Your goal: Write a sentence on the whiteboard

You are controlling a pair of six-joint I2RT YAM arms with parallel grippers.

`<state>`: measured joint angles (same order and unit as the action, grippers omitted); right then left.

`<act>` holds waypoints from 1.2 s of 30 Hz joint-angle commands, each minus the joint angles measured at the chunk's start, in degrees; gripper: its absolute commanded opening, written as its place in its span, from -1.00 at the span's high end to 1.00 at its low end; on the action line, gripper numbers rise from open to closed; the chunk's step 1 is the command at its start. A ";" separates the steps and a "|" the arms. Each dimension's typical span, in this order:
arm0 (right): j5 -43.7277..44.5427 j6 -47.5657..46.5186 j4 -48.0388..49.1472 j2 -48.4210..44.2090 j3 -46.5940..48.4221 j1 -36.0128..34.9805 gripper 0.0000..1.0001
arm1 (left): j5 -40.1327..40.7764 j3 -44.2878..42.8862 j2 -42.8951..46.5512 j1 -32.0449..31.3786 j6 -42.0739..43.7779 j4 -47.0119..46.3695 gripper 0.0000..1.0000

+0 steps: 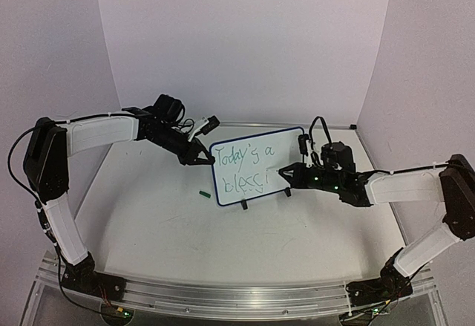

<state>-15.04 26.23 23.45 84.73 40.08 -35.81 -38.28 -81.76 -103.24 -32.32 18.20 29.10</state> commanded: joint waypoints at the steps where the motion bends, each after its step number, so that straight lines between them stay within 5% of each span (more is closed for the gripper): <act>1: 0.70 -0.44 1.49 1.77 2.32 -0.05 1.00 | 2.56 0.02 1.64 -0.29 1.91 0.87 1.00; 26: 3.78 -0.12 3.63 5.25 3.60 -0.06 1.00 | 2.51 0.02 1.38 -0.33 1.92 0.92 1.00; 36: 3.33 0.49 2.35 -1.00 0.03 -0.05 1.00 | 2.71 0.02 1.35 -0.29 1.96 0.89 1.00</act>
<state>-12.94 26.29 24.49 88.09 41.39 -35.81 -38.22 -81.76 -103.24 -32.32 18.20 29.10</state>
